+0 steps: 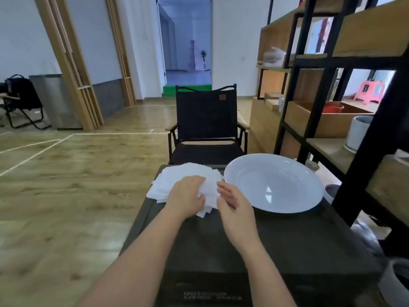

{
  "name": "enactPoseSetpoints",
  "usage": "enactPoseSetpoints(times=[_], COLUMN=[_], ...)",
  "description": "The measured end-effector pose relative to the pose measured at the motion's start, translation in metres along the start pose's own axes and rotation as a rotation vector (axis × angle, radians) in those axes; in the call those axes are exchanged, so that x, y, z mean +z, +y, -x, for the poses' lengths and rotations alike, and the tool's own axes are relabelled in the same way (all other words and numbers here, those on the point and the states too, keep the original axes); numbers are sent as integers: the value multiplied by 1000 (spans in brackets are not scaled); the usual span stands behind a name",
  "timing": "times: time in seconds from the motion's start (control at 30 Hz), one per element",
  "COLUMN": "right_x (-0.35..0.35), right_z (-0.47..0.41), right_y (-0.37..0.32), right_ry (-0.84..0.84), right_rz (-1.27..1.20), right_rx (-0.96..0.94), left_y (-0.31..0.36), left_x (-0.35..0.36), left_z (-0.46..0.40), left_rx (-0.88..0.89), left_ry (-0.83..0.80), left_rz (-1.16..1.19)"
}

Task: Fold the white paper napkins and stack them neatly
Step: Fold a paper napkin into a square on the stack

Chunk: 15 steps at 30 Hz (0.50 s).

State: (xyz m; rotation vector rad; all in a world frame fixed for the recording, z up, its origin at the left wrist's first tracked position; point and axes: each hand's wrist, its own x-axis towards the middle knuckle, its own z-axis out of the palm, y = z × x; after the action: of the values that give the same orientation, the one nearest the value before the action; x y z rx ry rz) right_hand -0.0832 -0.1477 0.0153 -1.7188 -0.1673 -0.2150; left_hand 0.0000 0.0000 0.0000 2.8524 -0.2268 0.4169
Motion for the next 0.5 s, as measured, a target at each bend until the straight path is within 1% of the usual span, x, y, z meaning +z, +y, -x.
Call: enactPoseSetpoints(times=[0.1,0.17,0.23,0.37,0.43,0.47,0.5], right_x=[-3,-9,-16,-29,-34,-36,-37], right_z=[-3,-5,-9,-10,-8,-6,-4], right_y=[13,17,16,15,16,17,18], right_ry=[10,15,24,52,56,57,55], right_rz=[-59,-38,-31,-28,-40,-53,-71], right_rx=[34,41,38,60,91,99,107], left_y=[-4,-5,-3,10,24,31,36], left_x=[9,13,11,-4,-16,-20,-23], left_z=[-4,-10,-12,-3,9,16,25], left_rx=[20,-4,-48,-172,-242,-305,-389], left_ry=[2,44,87,181,322,378,392], left_rz=[8,21,85,305,432,533,686])
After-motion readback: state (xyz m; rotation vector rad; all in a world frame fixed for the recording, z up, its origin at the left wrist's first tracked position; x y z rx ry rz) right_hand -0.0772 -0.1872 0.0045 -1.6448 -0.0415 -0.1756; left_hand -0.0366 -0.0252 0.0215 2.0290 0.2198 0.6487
